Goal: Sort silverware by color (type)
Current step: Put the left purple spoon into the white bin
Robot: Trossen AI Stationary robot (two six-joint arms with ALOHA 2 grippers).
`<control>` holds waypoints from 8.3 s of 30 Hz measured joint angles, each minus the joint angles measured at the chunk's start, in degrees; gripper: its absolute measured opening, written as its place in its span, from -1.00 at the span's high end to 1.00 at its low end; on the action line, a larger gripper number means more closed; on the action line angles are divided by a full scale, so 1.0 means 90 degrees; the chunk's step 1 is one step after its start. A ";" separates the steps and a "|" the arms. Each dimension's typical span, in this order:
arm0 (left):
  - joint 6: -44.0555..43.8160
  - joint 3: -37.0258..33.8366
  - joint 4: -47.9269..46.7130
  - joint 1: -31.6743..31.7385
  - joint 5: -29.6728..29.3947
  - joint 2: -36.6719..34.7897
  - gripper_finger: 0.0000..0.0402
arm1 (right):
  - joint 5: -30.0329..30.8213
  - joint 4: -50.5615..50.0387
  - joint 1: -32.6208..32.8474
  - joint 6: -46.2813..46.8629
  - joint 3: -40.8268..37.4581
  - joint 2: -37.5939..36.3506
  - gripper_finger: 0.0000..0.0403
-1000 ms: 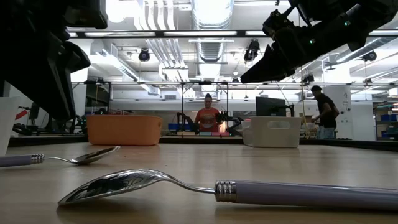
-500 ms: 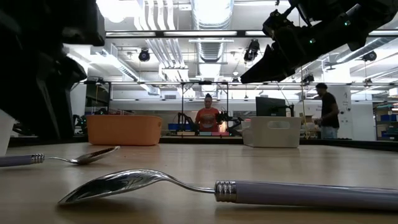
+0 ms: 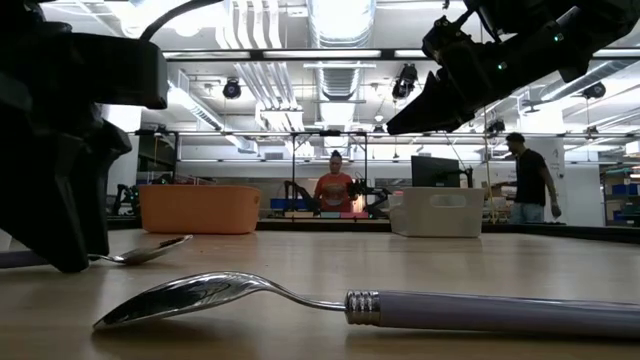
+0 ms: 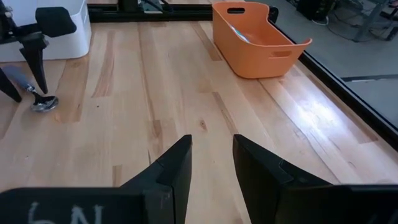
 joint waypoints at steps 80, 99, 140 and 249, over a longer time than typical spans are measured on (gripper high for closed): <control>0.0106 0.0141 -0.0017 0.0134 -0.0552 -0.0575 1.00 | -0.0027 -0.0341 0.0017 0.1177 0.0000 -0.0471 0.46; -0.0232 0.0146 -0.0044 0.0134 -0.1005 -0.1535 1.00 | -0.0022 -0.0370 0.0014 0.1060 0.0000 -0.0471 0.51; 0.0171 0.0059 0.0725 -0.0015 -0.0336 -0.0397 0.22 | 0.0000 -0.0369 0.0012 0.0718 0.0000 -0.0471 0.66; 0.1926 -0.1211 0.1737 0.0697 0.0229 -0.0680 0.91 | 0.0000 -0.0322 0.0012 0.0572 -0.0129 -0.0464 0.66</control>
